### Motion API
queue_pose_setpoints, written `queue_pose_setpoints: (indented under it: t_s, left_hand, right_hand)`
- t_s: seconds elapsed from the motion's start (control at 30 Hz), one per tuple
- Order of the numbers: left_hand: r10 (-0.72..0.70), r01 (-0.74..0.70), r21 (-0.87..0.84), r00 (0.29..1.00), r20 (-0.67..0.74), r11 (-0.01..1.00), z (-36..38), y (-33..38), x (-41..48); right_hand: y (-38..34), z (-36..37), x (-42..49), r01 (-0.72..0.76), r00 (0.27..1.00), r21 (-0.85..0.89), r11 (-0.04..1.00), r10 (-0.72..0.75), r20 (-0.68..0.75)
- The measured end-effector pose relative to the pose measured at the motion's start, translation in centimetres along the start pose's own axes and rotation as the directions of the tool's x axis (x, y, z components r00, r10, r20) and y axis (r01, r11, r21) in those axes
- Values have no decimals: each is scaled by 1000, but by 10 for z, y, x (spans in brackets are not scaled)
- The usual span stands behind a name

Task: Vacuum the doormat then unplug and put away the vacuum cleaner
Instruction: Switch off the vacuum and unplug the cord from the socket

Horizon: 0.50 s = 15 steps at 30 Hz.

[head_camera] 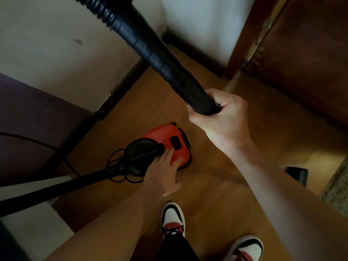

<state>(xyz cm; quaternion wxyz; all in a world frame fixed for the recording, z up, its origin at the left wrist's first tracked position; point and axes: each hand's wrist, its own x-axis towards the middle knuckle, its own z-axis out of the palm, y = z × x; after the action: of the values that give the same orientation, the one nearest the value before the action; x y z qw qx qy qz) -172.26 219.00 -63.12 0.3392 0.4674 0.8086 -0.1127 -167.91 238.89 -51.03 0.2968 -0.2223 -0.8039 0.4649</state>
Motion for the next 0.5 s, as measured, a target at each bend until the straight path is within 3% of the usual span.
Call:
queue_pose_setpoints:
  t_s: [0.2,0.5]
  left_hand:
    - [3,-4,134,1000,9,991,4,-1,24]
    - [-84,83,25,993,81,996,2,15,42]
  right_hand:
    - [6,9,-3,10,999,-5,1000,-10,32]
    - [16,21,-15,-38,995,11,999,37,94]
